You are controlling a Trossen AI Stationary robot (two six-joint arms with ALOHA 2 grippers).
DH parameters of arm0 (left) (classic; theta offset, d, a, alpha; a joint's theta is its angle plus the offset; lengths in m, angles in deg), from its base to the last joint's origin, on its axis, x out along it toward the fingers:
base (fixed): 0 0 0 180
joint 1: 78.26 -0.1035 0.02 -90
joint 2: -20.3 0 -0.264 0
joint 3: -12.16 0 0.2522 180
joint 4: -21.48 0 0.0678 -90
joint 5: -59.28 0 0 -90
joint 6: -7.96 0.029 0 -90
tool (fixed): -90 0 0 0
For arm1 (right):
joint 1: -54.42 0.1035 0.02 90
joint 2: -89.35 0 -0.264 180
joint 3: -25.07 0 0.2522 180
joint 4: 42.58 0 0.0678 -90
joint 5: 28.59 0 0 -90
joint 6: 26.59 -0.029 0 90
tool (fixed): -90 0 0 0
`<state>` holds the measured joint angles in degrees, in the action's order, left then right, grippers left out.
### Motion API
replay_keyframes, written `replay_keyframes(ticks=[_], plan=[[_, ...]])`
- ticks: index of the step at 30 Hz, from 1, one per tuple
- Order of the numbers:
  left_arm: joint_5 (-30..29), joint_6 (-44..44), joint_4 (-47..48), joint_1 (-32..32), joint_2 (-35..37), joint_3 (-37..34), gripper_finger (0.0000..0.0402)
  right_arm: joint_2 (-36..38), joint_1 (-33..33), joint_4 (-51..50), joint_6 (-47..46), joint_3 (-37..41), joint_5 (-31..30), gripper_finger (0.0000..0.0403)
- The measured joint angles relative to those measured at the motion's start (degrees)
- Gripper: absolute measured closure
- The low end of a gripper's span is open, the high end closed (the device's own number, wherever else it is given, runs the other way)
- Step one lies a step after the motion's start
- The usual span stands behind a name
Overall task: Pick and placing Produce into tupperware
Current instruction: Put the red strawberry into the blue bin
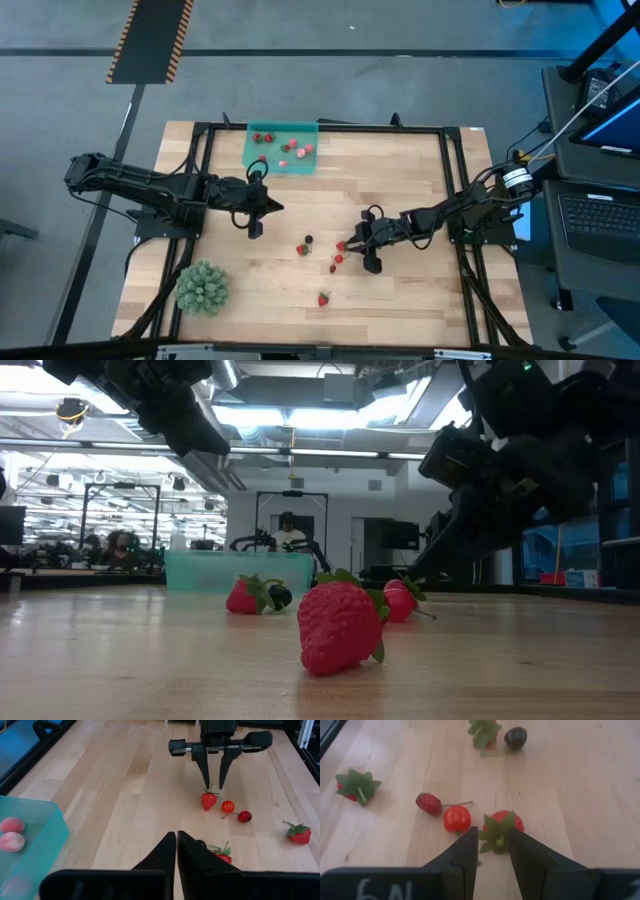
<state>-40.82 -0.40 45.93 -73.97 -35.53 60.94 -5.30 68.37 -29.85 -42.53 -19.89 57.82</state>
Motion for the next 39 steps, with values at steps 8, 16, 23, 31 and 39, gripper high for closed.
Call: replay_keyframes(ticks=[8,16,23,31,39], plan=[[0.02,0.0,0.2,0.0,0.0,-0.01,0.0376,0.0,-0.02,-1.05,-0.25,0.0,-1.36,0.0305],[0.03,0.0,0.19,0.0,0.0,-0.02,0.0367,0.0,0.0,-0.98,-0.31,0.0,-1.48,0.039],[0.04,0.0,0.22,0.0,0.0,-0.02,0.0373,1.72,-0.97,-0.88,6.1,-4.53,-3.92,0.0396],[0.06,0.0,0.39,0.0,0.0,-0.01,0.0392,4.34,-9.49,-6.91,26.85,-20.18,-9.76,0.0397],[0.06,0.0,0.37,0.0,0.0,-0.01,0.0398,3.22,-24.51,-14.9,31.19,-37.38,-4.41,0.0397]])
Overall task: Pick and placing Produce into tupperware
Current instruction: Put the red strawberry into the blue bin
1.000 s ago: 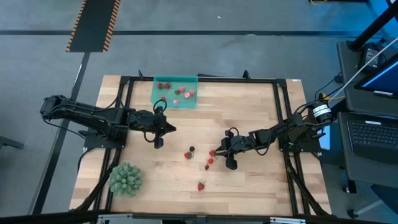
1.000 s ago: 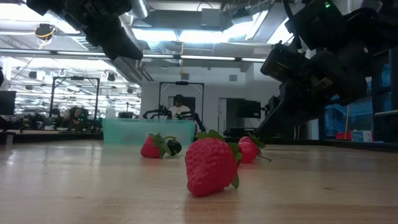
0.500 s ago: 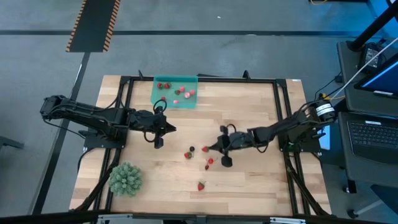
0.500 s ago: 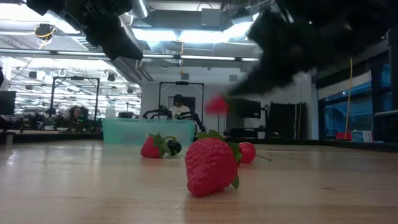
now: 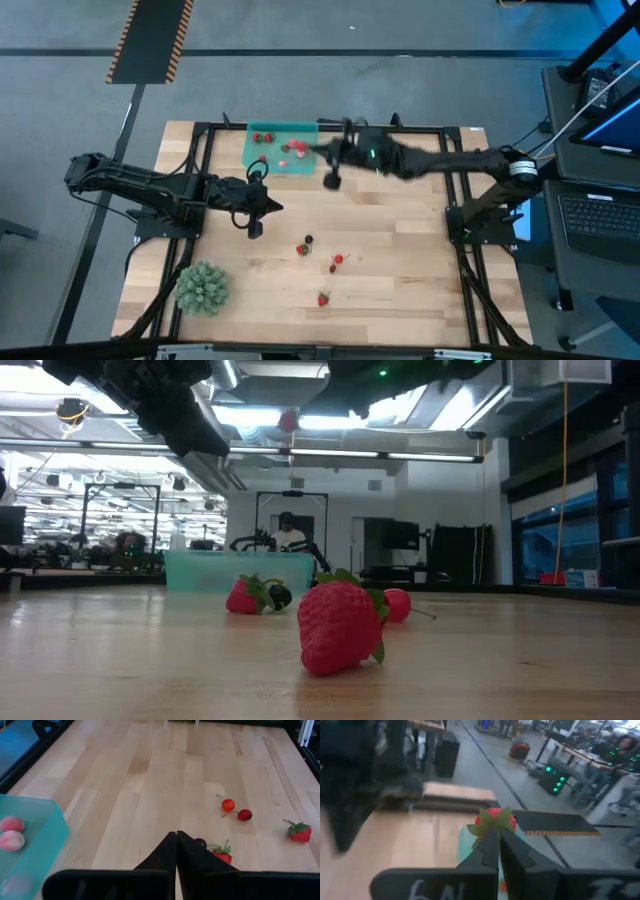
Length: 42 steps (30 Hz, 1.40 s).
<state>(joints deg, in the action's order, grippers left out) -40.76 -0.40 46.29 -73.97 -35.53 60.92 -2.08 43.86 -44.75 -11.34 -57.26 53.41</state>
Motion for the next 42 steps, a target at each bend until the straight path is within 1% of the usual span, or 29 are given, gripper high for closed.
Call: replay_keyframes(ticks=[3,5,10,14,19,22,24,27,32,37,42], plan=[[0.0,0.0,-0.15,0.0,0.0,0.02,0.0391,-4.21,-5.2,-3.51,-3.12,-7.26,7.87,0.0397],[0.0,0.0,-0.17,0.0,0.0,0.0,0.0386,-8.65,-7.64,-7.65,-4.45,-12.75,10.73,0.0397],[0.02,-0.07,-0.18,0.0,0.0,0.0,0.0375,-23.74,-12.16,-19.4,-5.82,-28.4,14.68,0.0397],[0.04,-0.07,-0.16,0.0,0.0,0.02,0.0368,-35.05,-14.97,-25.62,-6.36,-40.67,18.26,0.0397],[0.04,-0.07,0.0,0.0,0.0,0.02,0.036,-45.69,-17.37,-29.72,-10.48,-54.86,23.15,0.0397],[0.04,-0.06,0.02,0.0,0.0,0.0,0.0357,-51.16,-18.13,-32.25,-12.06,-62.76,24.44,0.0397],[0.04,-0.06,0.0,0.0,0.0,0.02,0.0355,-54.55,-18.3,-34.27,-12.09,-66.65,24.48,0.0397],[0.04,-0.04,0.03,0.01,0.0,0.0,0.0355,-55.06,-18.61,-35.03,-12.95,-65.81,25.85,0.0397],[0.04,-0.04,0.03,0.0,0.0,0.02,0.0366,-53.18,-19.43,-35.12,-13.53,-66.6,26.59,0.0397],[-0.07,-0.04,-0.05,0.0,0.01,0.01,0.0378,-54.12,-19.86,-41.67,-13.28,-66.01,27.16,0.0397],[-3.25,-0.02,-0.35,-0.04,0.0,0.0,0.039,-53.63,-20.45,-42.3,-13.35,-66.26,27.45,0.0397]])
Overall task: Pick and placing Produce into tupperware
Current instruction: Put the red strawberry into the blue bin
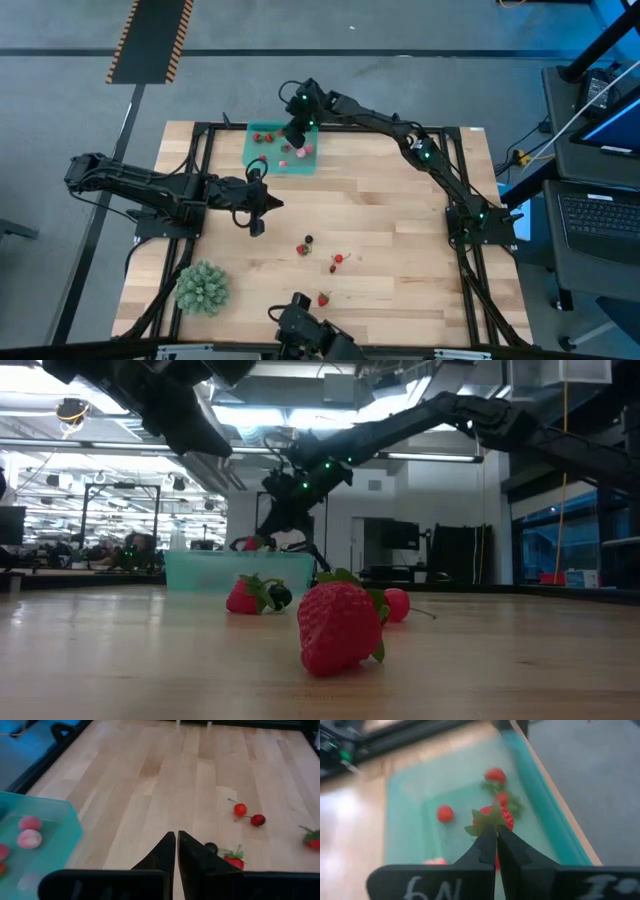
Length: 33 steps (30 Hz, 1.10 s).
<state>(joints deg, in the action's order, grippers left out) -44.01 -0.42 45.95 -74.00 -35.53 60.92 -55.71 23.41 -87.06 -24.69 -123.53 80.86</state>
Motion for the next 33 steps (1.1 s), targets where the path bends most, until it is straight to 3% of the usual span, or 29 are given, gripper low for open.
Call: replay_keyframes(ticks=[9,15,18,22,28,33], plan=[[-12.01,-0.31,-1.35,-0.01,0.0,0.02,0.0398,-0.49,-0.37,-3.3,1.34,0.1,2.05,0.0397],[-11.35,-0.44,-6.39,-0.01,0.01,0.02,0.0383,4.32,0.48,-5.36,5.16,-0.02,2.1,0.0397],[-14.78,-0.44,-7.91,-0.28,0.02,0.02,0.0367,8.81,0.48,-8.3,7.66,-0.31,2.14,0.0397],[-20.67,-0.32,-6.7,-2.37,1.05,0.02,0.0323,14.03,0.5,-15.07,10.79,-0.12,2.03,0.0397],[-20.6,0.36,-7.05,-5.0,3.54,0.02,0.0225,20.04,1.23,-23.74,15.16,-0.25,1.92,0.0397],[-18.94,3.77,-7.18,-6.16,6.37,0.82,0.0159,20.34,4.1,-27.74,16.94,-0.02,9.8,0.0391]])
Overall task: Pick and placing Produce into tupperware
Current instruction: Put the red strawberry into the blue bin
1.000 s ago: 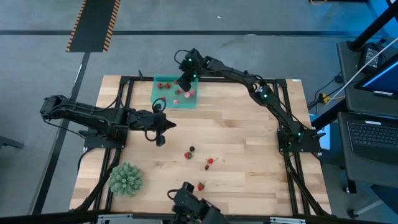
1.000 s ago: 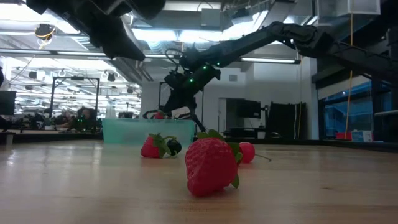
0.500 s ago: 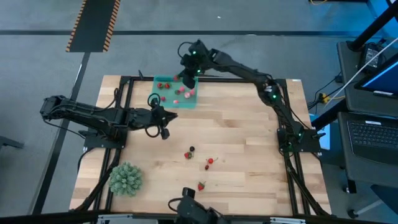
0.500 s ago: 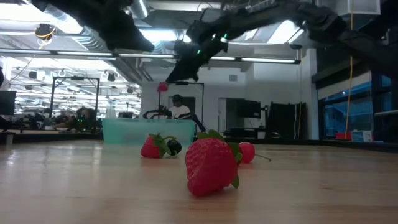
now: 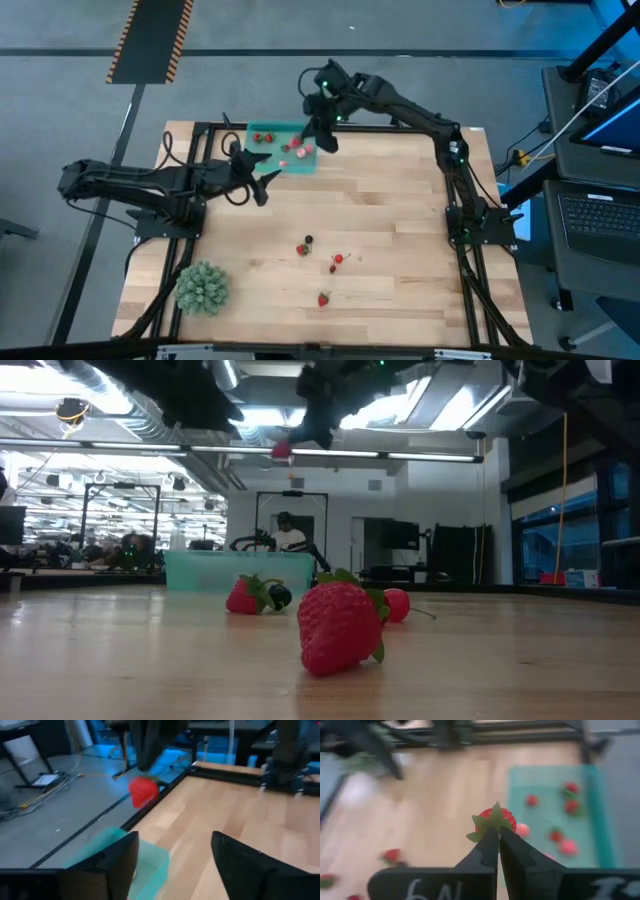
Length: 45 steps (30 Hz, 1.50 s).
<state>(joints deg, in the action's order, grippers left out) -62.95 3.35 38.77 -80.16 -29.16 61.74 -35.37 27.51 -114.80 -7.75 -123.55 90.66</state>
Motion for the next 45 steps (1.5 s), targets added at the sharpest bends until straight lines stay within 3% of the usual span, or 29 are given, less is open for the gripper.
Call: replay_keyframes(ticks=[7,15,20,45], plan=[[12.28,0.67,4.51,-2.0,1.84,0.9,0.0133,-0.43,6.9,5.68,1.46,1.06,2.38,0.0398],[13.69,0.69,6.47,-2.37,1.85,0.9,0.0135,-0.33,11.37,6.27,2.84,1.0,2.29,0.0398],[19.78,0.73,6.3,-2.31,1.85,0.9,0.0135,-0.33,12.6,7.88,2.83,1.0,2.54,0.0398],[19.98,2.2,1.95,-2.33,1.8,0.9,0.0145,-0.33,13.32,8.59,2.36,1.0,2.28,0.0398]])
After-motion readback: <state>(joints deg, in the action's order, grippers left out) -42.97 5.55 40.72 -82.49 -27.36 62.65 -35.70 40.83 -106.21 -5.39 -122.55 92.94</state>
